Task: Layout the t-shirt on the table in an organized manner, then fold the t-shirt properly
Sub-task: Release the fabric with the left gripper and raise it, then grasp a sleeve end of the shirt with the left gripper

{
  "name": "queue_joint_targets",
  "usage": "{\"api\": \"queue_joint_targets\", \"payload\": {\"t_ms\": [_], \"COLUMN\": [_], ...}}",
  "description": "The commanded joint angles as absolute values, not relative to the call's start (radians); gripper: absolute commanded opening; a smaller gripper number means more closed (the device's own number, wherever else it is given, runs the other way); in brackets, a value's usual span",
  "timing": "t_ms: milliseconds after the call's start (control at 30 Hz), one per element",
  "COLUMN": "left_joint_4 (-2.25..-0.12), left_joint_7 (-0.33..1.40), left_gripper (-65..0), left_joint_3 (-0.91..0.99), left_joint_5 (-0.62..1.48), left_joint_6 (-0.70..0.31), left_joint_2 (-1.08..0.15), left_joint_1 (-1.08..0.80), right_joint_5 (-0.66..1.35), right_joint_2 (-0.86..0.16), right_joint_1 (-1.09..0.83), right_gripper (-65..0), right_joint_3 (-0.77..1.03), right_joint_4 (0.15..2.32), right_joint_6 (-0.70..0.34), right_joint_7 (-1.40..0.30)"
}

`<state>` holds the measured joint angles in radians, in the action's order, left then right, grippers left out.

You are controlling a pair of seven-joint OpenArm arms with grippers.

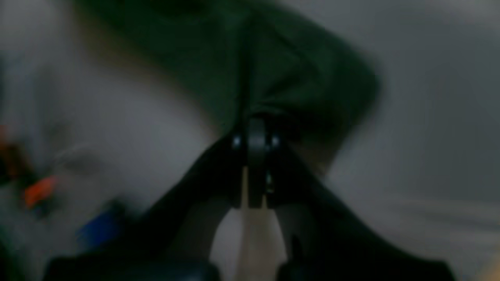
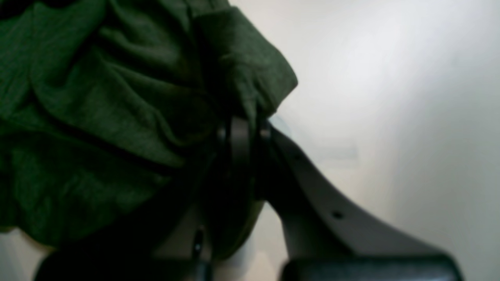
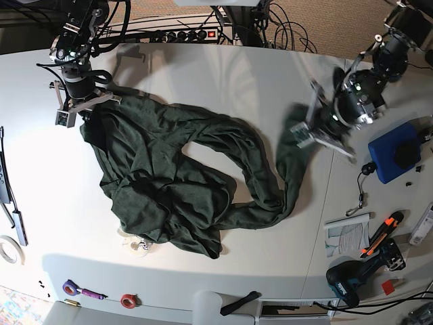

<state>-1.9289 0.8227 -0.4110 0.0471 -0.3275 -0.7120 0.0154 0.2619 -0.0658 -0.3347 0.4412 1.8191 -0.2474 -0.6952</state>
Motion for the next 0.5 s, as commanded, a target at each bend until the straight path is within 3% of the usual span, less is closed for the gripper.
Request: {"api": "queue_joint_targets", "payload": {"t_ms": [0,167,333,467], "left_joint_4": [-1.945,-1.943,-1.884,-1.695], "left_joint_7": [0.775,0.609,0.531,0.469], "left_gripper": [-65.0,-65.0,-65.0,-65.0], "left_joint_3": [-0.402,-0.402,-0.402,-0.403], "left_joint_5": [0.005,-0.049,0.031,0.091], "left_joint_6": [-0.284,-0.152,-0.154,-0.166], "left_joint_2": [-0.736,-0.762,-0.717,-0.611], "left_joint_1": [0.044,0.152,0.345,0.525], "right_joint_5": [0.268,0.268,0.268,0.268], "right_joint_2": [-0.075,-0.075,-0.075,-0.075], "right_joint_1": [-0.33,-0.33,-0.331,-0.332], "right_gripper": [-65.0,-65.0,-65.0,-65.0], "right_joint_3": [0.444,0.444,0.444,0.444], "right_joint_4": [1.838,1.838,1.838,1.838], "right_joint_6": [-0.247,-0.247,-0.247,-0.247], "right_joint_7": [-0.673,-0.678,-0.682,-0.681]}}
